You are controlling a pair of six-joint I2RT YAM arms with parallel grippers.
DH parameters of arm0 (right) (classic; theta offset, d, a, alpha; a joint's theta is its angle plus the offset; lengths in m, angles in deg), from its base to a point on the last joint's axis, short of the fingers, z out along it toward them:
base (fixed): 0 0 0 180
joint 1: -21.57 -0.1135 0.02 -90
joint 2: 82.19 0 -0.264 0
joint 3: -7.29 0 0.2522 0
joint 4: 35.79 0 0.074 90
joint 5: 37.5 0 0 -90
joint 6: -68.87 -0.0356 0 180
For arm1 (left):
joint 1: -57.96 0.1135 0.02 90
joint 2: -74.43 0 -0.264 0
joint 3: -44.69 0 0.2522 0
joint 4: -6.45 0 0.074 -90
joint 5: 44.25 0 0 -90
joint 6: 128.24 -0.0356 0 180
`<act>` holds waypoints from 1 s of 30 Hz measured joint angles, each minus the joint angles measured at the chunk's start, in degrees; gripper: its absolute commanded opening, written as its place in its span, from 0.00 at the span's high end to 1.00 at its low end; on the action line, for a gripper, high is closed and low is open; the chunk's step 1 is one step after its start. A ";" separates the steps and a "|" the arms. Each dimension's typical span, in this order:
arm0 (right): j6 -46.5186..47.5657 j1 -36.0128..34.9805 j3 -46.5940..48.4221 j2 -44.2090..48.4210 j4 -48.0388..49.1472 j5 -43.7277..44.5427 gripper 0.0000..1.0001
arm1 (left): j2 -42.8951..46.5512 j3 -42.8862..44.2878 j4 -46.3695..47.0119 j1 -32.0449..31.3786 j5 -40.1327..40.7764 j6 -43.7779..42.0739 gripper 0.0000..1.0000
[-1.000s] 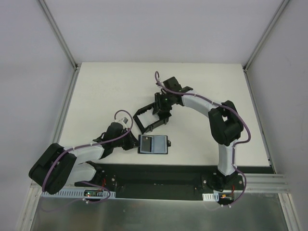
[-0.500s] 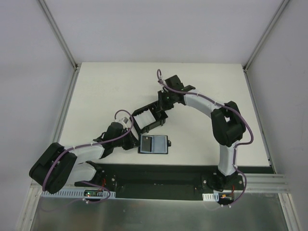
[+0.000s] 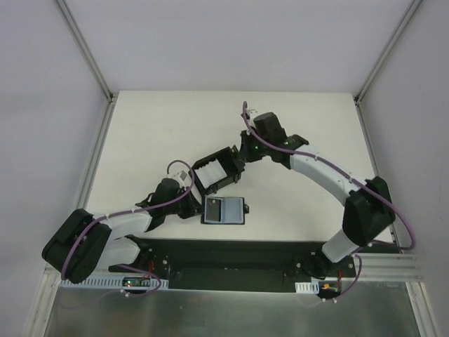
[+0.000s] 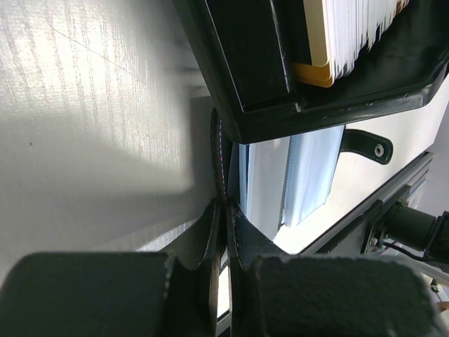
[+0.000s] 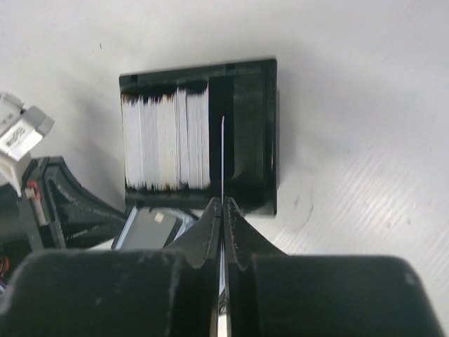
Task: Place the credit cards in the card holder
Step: Pick up the credit card from the storage box, then insert the credit card into the card holder.
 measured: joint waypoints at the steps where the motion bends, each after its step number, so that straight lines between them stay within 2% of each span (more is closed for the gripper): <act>1: -0.55 -0.35 -2.91 2.69 1.09 0.68 1.00 | 0.04 0.00 -0.02 0.00 0.00 0.00 1.00; 7: -8.46 -3.87 -21.59 19.37 5.40 4.33 1.00 | 0.22 -0.04 -0.22 0.00 -0.02 -0.20 1.00; 11: -15.85 -9.20 -30.60 24.06 9.35 8.83 1.00 | 0.55 -0.37 -0.09 0.00 -0.04 -0.15 1.00; 18: -24.83 -16.55 -35.89 19.89 12.59 17.31 0.99 | 3.04 -2.38 0.28 0.00 -0.02 0.66 1.00; 30: -29.09 -20.41 -37.44 16.57 16.31 23.67 0.99 | 4.83 -3.67 0.24 -0.04 0.00 1.51 1.00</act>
